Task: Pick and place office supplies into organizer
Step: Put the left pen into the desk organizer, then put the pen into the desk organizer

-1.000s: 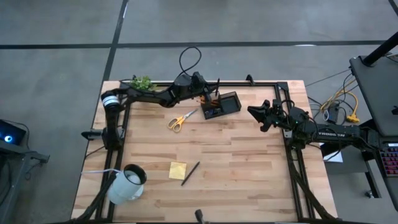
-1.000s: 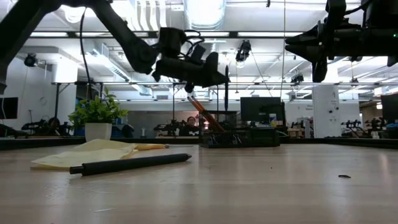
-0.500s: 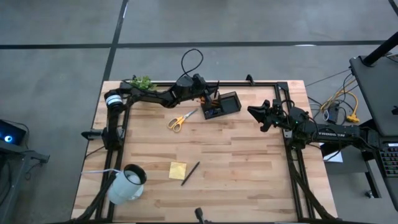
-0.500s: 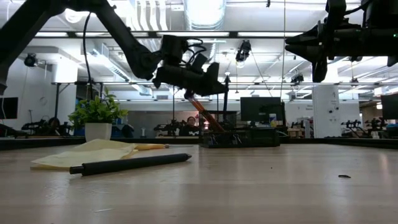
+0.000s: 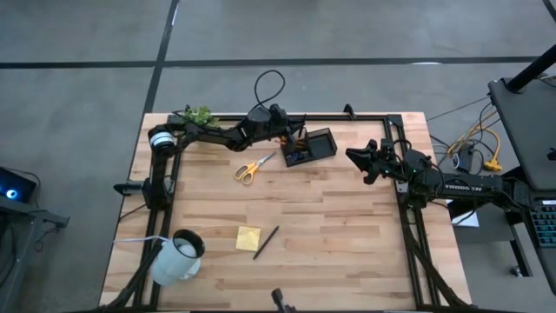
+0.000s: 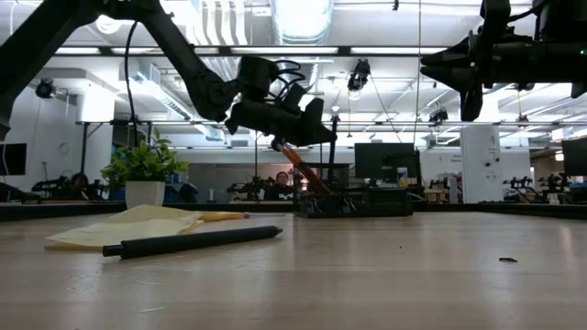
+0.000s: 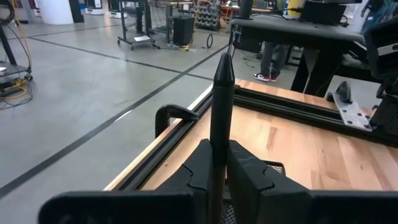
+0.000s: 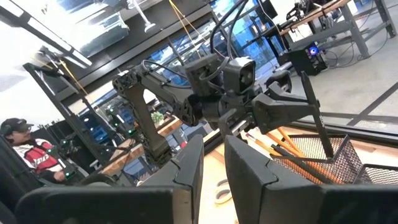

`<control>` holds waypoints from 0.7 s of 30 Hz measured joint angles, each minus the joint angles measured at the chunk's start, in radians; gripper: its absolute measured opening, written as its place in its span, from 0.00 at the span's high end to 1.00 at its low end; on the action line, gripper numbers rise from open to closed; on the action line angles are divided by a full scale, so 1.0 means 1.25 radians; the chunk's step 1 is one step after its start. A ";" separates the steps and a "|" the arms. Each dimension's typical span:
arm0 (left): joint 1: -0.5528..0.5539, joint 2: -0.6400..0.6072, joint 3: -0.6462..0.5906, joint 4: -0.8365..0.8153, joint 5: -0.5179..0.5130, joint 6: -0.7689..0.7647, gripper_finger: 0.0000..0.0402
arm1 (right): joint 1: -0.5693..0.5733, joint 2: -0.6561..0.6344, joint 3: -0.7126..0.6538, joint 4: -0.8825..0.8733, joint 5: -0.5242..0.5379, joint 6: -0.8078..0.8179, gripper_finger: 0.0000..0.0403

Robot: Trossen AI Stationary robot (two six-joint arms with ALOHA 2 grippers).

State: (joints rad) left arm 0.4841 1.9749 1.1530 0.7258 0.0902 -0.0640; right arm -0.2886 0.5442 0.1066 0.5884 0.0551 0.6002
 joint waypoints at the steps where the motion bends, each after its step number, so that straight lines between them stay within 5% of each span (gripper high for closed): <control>1: 0.000 0.000 0.000 0.000 0.000 0.000 0.95 | 0.000 0.000 0.000 0.000 0.000 0.000 0.86; 21: 0.000 -0.013 0.000 0.000 -0.015 -0.006 0.74 | 0.001 0.000 0.000 0.000 0.000 0.000 0.86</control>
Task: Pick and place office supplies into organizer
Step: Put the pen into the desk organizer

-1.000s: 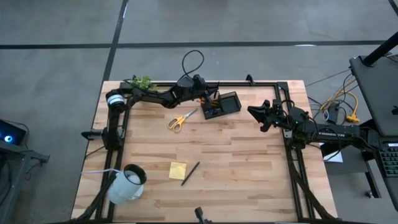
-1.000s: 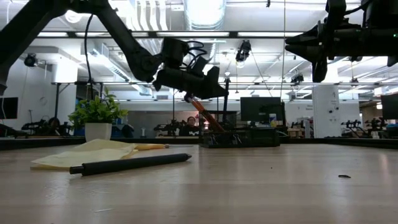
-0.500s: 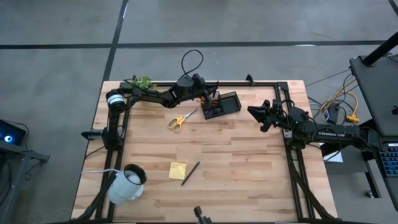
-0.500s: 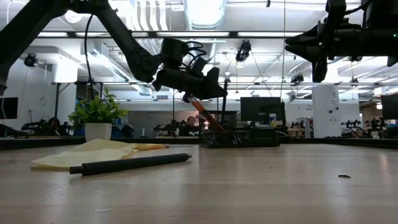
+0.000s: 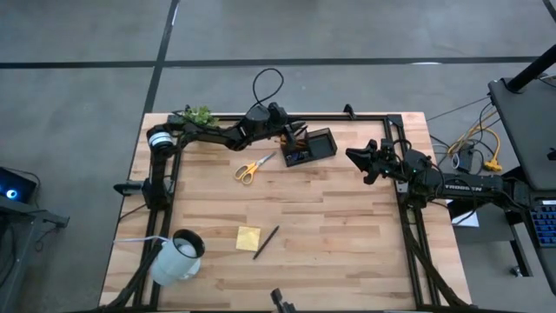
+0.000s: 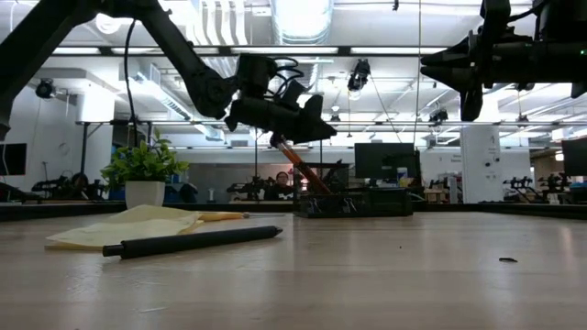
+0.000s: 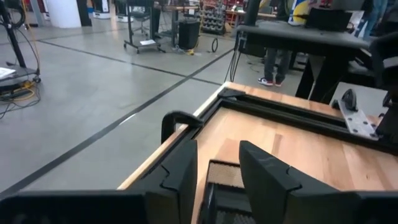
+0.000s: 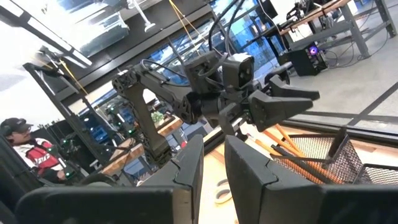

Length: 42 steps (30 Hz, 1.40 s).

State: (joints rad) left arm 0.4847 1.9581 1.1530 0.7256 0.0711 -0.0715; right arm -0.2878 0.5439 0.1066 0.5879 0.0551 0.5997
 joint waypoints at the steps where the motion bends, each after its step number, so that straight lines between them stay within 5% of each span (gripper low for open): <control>1: 0.000 -0.005 0.000 0.000 0.000 0.000 0.74 | 0.000 0.000 0.000 0.000 0.000 0.000 0.86; 30: -0.078 -0.237 0.000 -0.032 0.107 -0.003 0.74 | -0.001 0.000 0.000 -0.004 0.000 0.000 0.86; 36: -0.115 -0.286 0.000 -0.102 0.115 -0.110 0.74 | -0.001 0.000 0.000 -0.006 0.000 -0.007 0.86; 42: -0.145 -0.318 0.000 -0.119 0.299 -0.201 0.74 | -0.001 0.000 0.000 -0.005 0.000 -0.013 0.86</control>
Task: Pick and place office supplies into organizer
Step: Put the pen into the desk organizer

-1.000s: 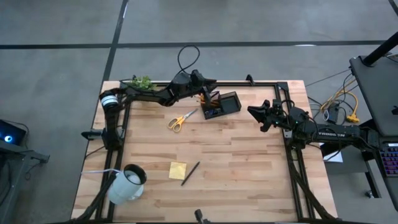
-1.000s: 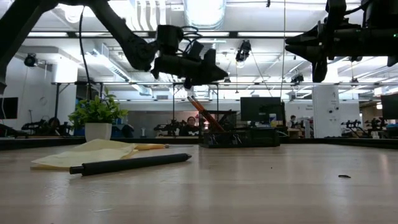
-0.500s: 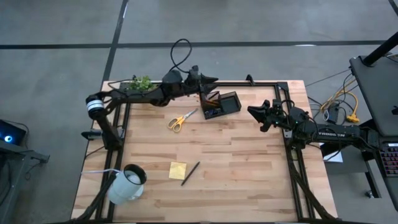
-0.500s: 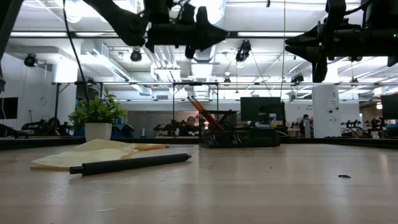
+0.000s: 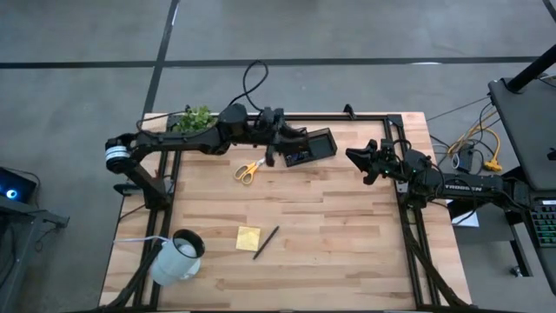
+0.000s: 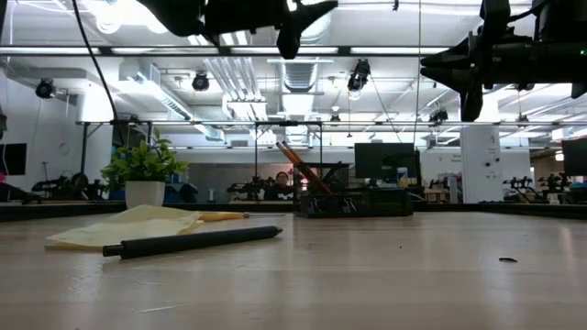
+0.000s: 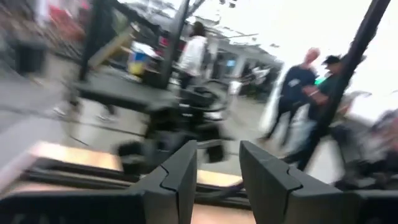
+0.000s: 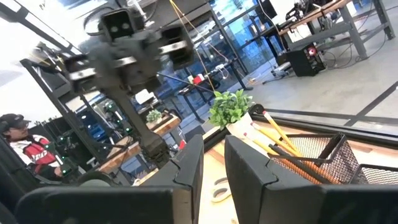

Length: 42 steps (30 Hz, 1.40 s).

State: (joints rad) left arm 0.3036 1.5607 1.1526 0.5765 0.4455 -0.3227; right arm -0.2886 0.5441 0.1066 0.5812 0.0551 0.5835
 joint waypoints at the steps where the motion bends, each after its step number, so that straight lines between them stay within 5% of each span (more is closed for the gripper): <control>1: -0.006 -0.005 0.000 -0.002 0.007 -0.047 0.74 | 0.000 0.000 0.000 0.000 0.000 0.000 0.86; 10: -0.077 -0.020 0.000 -0.038 0.007 -0.335 0.74 | 0.000 0.000 0.000 -0.001 -0.001 0.000 0.86; 28: -0.273 -0.022 0.107 -0.585 -0.149 -0.396 0.74 | 0.000 0.000 0.000 -0.002 -0.002 -0.009 0.86; 37: -0.298 -0.012 0.106 -0.705 -0.155 -0.624 0.74 | 0.000 0.000 0.000 -0.008 -0.002 -0.056 0.86; 42: -0.330 0.006 0.115 -0.726 -0.165 -0.638 0.74 | 0.000 0.000 0.000 -0.008 -0.001 -0.059 0.86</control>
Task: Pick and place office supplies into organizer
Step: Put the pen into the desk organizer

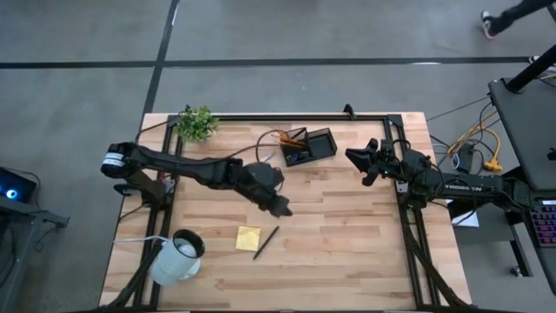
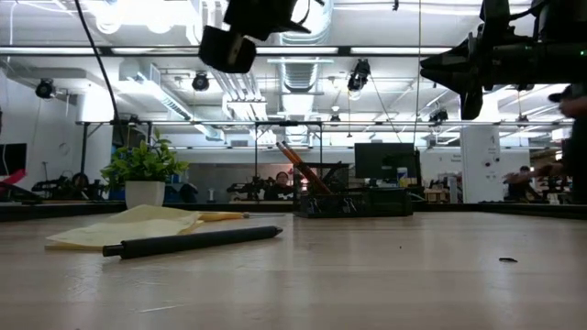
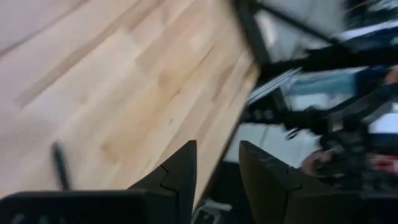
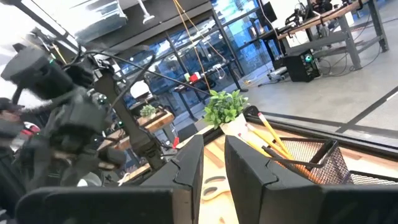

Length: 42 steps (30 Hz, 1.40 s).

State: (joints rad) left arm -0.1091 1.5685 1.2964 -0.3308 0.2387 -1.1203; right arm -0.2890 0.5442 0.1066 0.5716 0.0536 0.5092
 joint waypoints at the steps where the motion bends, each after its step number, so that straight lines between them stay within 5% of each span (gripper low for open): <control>1: -0.010 0.011 0.008 -0.022 -0.007 0.000 0.74 | 0.000 0.000 0.000 0.000 0.000 -0.005 0.86; 11: -0.071 0.154 0.192 -0.238 -0.007 0.015 0.74 | 0.000 0.003 0.000 -0.013 0.002 -0.014 0.86; 21: -0.076 0.227 0.191 -0.247 0.104 0.015 0.73 | 0.000 0.007 0.000 -0.027 0.001 -0.019 0.86; 31: -0.077 0.274 0.190 -0.246 0.138 -0.021 0.52 | 0.001 0.007 0.000 -0.052 0.000 -0.019 0.86; 42: -0.080 0.285 0.188 -0.318 -0.060 -0.041 0.51 | 0.001 0.007 0.000 -0.064 0.000 -0.060 0.86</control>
State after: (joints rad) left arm -0.2092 1.9243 1.5318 -0.7285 0.1637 -1.1722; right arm -0.2882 0.5533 0.1066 0.4911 0.0540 0.4344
